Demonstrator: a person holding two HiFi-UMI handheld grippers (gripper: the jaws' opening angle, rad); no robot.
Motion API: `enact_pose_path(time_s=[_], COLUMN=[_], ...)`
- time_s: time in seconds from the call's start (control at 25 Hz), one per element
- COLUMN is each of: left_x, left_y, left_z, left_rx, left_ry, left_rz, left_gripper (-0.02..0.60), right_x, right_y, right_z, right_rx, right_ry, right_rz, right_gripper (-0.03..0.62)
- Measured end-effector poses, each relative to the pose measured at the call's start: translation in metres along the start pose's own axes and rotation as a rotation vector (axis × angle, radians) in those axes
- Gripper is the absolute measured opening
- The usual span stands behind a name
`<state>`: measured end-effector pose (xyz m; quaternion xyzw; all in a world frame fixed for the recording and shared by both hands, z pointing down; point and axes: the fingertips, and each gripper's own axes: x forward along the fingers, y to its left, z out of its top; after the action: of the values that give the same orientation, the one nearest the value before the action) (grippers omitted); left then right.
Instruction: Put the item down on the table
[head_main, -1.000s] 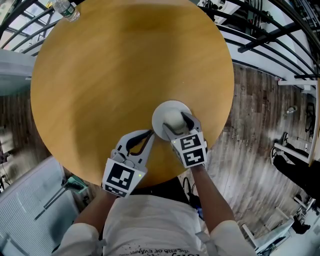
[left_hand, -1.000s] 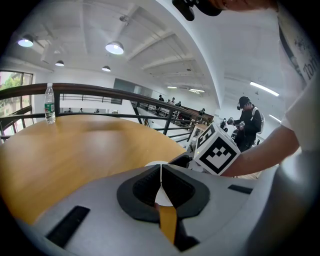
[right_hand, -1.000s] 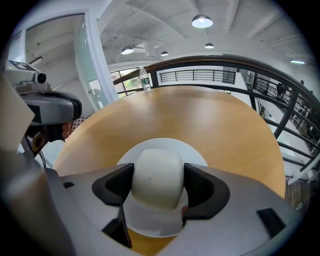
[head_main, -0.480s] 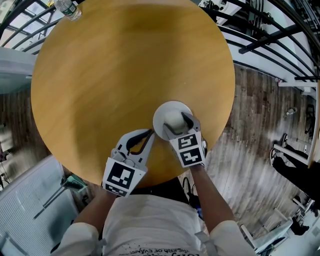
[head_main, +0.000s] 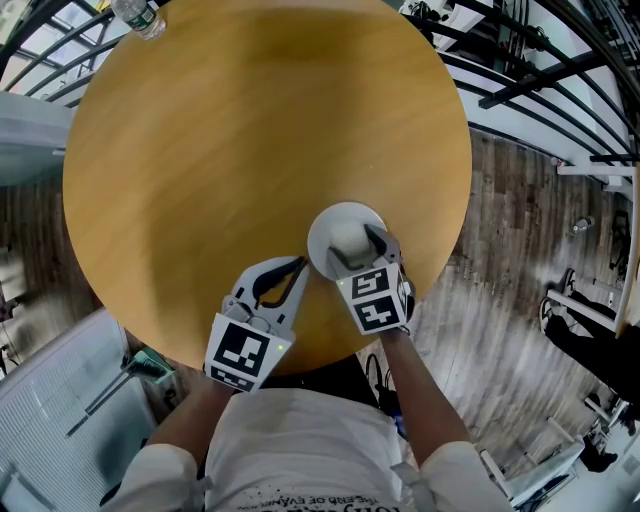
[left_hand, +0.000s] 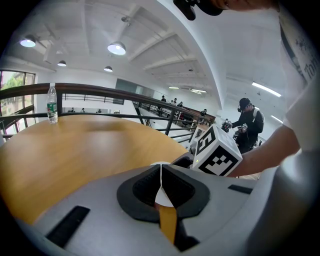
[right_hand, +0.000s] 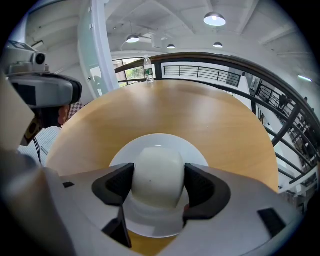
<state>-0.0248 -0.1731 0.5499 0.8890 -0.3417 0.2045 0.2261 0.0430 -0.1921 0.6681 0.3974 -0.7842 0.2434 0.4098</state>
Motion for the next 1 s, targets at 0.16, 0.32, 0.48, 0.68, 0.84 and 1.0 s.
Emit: enact_pose_path(time_s=[0.16, 0.32, 0.48, 0.68, 0.84, 1.0], left_x=[-0.001, -0.003, -0.004, -0.012, -0.022, -0.034], left_y=[-0.001, -0.001, -0.003, -0.014, -0.022, -0.03], left_z=[0.001, 0.004, 0.006, 0.008, 0.018, 0.021], left_rx=[-0.004, 0.001, 0.012, 0.032, 0.057, 0.059], left_ry=[-0.003, -0.003, -0.01, -0.012, -0.026, -0.036], left_rz=[0.001, 0.001, 0.001, -0.002, 0.0, 0.007], left_gripper=[0.028, 0.028, 0.028, 0.028, 0.028, 0.028], right_x=[-0.001, -0.004, -0.009, -0.028, -0.049, -0.073], right_y=[0.0, -0.001, -0.002, 0.002, 0.004, 0.017], right_z=[-0.001, 0.004, 0.007, 0.01, 0.019, 0.018], right_rx=[0.003, 0.018, 0.024, 0.046, 0.061, 0.067], right_ry=[-0.007, -0.022, -0.033, -0.074, -0.135, -0.18], right_rz=[0.007, 0.016, 0.016, 0.025, 0.031, 0.048], right_gripper=[0.316, 0.316, 0.316, 0.316, 0.314, 0.314])
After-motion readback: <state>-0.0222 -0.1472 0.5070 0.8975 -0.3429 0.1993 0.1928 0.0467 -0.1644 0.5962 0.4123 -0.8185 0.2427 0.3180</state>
